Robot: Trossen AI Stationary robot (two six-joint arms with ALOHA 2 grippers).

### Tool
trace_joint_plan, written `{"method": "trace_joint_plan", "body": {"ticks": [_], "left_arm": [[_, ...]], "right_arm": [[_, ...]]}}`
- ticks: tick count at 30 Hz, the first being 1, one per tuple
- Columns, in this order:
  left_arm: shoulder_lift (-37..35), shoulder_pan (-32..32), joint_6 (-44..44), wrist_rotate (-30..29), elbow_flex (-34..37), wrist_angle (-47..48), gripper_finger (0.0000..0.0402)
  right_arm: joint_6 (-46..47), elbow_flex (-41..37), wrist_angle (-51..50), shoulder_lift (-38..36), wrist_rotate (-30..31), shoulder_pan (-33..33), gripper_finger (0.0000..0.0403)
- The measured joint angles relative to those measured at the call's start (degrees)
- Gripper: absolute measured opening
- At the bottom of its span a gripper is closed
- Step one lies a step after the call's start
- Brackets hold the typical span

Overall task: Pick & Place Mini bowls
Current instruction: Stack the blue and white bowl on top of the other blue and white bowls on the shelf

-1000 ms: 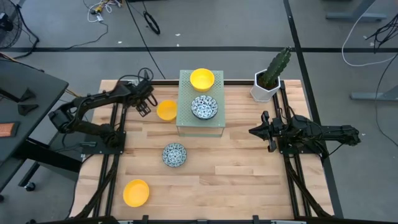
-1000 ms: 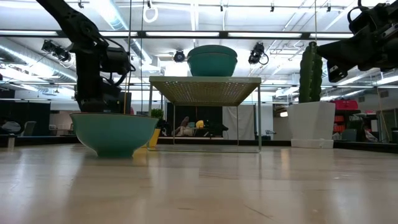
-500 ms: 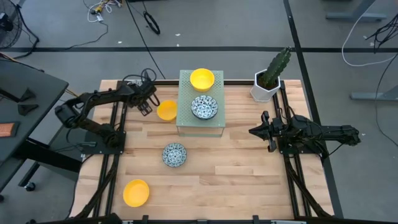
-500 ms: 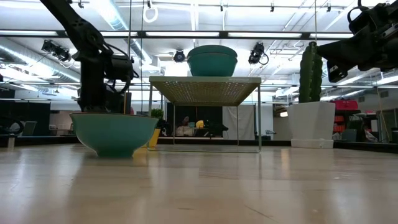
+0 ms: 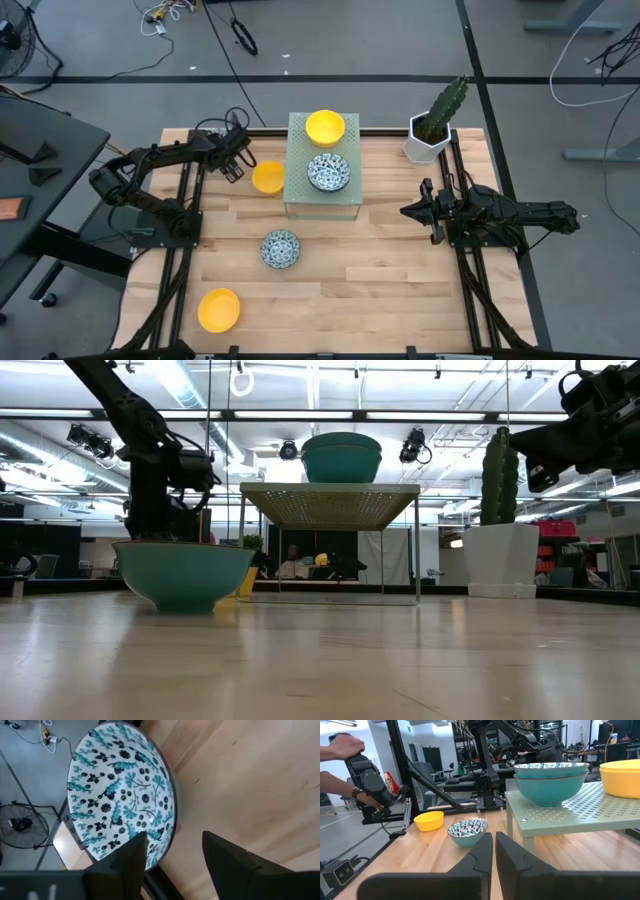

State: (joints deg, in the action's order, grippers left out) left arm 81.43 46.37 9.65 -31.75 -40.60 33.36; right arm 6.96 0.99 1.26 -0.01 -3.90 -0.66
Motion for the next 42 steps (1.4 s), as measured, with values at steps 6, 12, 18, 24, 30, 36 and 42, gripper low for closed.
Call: {"method": "trace_joint_plan", "body": {"ticks": [6, 12, 18, 24, 30, 36, 42], "left_arm": [[0.0, 0.7, 0.0, 2.1, 0.0, 0.2, 0.0152], [0.0, 0.7, 0.0, 2.2, 0.0, 0.2, 0.0120], [0.0, 0.7, 0.0, 2.2, 0.0, 0.3, 0.0090], [0.0, 0.7, 0.0, 2.4, 0.0, 0.3, 0.0072], [0.0, 0.7, 0.1, 2.5, 0.0, 0.3, 0.0062], [0.0, 0.7, 0.1, 2.6, 0.0, 0.3, 0.0037], [0.0, 0.7, 0.1, 3.4, 0.0, 0.3, 0.0008]], "right_arm": [[0.0, 0.0, 0.0, 0.0, 0.0, 0.0, 0.0027], [0.0, 0.0, 0.0, 0.0, 0.0, 0.0, 0.0027], [0.0, 0.0, 0.0, 0.0, 0.0, 0.0, 0.0027], [0.0, 0.0, 0.0, 0.0, 0.0, 0.0, 0.0027], [0.0, 0.0, 0.0, 0.0, 0.0, 0.0, 0.0027], [0.0, 0.0, 0.0, 0.0, 0.0, 0.0, 0.0027], [0.0, 0.0, 0.0, 0.0, 0.0, 0.0, 0.0027]]}}
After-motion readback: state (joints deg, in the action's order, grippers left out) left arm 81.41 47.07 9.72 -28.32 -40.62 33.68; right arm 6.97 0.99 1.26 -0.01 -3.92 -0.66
